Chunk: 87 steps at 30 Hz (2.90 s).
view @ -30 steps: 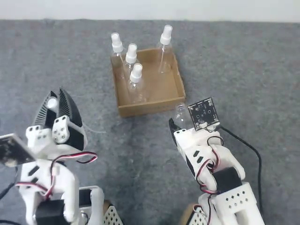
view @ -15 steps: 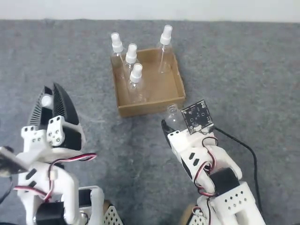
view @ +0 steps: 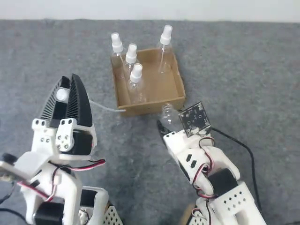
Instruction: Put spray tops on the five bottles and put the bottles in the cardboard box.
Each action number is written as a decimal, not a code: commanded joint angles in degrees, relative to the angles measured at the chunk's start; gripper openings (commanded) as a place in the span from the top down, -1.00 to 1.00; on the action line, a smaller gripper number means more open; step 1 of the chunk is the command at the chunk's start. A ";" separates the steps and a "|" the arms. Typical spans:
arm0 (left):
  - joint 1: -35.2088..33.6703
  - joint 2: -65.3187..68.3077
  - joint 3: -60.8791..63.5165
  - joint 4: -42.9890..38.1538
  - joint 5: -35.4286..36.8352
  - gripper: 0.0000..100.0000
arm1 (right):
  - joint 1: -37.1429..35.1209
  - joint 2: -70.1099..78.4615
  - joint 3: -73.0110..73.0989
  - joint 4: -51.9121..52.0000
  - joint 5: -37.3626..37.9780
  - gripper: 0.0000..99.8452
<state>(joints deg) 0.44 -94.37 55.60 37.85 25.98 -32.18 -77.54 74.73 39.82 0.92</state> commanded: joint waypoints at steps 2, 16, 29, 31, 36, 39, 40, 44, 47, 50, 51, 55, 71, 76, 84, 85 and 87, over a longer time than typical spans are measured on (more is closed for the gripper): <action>2.64 -0.44 -6.90 2.11 0.70 0.97 | -4.18 -1.80 3.52 -8.48 -0.09 0.90; 3.43 -0.44 -7.34 5.36 0.79 0.97 | -6.29 -1.71 13.98 -27.56 7.30 0.91; 3.52 -0.44 -7.25 6.68 0.79 0.97 | -10.68 -1.80 16.97 -31.78 15.47 0.91; 3.60 -0.44 -7.25 7.38 0.79 0.97 | -11.65 -1.80 18.37 -34.59 16.97 0.91; 3.60 -0.44 -7.25 9.49 0.79 0.97 | -13.67 -1.80 20.48 -37.76 21.63 0.91; 3.60 -0.44 -7.16 10.37 0.79 0.97 | -13.76 -1.80 20.57 -38.20 21.98 0.91; 3.60 -0.44 -6.64 10.37 0.79 0.97 | -13.76 -1.80 20.57 -38.20 21.98 0.91; 3.60 -0.44 -4.97 10.11 0.79 0.97 | -13.76 -1.80 20.57 -38.20 22.15 0.91; 3.60 -0.44 -4.88 10.11 0.79 0.97 | -13.76 -1.80 20.57 -38.20 22.15 0.91; 3.60 -0.44 -4.79 10.11 0.79 0.97 | -13.76 -1.80 20.57 -38.20 22.15 0.91; 3.60 -0.44 -4.70 10.11 0.79 0.97 | -13.76 -1.80 20.57 -38.20 22.15 0.91; 3.60 -0.44 -2.33 8.97 0.79 0.97 | -13.85 -1.80 20.22 -38.20 21.89 0.91; 7.74 -0.53 0.04 6.42 0.44 0.97 | -16.57 -1.80 21.63 -37.76 22.15 0.91; 8.09 -2.99 -0.84 6.42 0.44 0.97 | -16.57 -1.80 21.63 -37.76 22.15 0.91; 8.18 -5.10 -0.48 6.42 0.35 0.97 | -16.57 -1.80 21.71 -37.76 22.07 0.91; 8.18 -5.01 -0.40 6.42 0.35 0.97 | -16.57 -1.80 21.71 -37.76 21.98 0.91; 8.18 -5.01 -0.22 6.42 0.35 0.97 | -16.57 -1.80 21.71 -37.76 21.98 0.91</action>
<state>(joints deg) 8.35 -99.12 57.27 45.58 26.24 -48.26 -77.71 95.56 3.43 22.29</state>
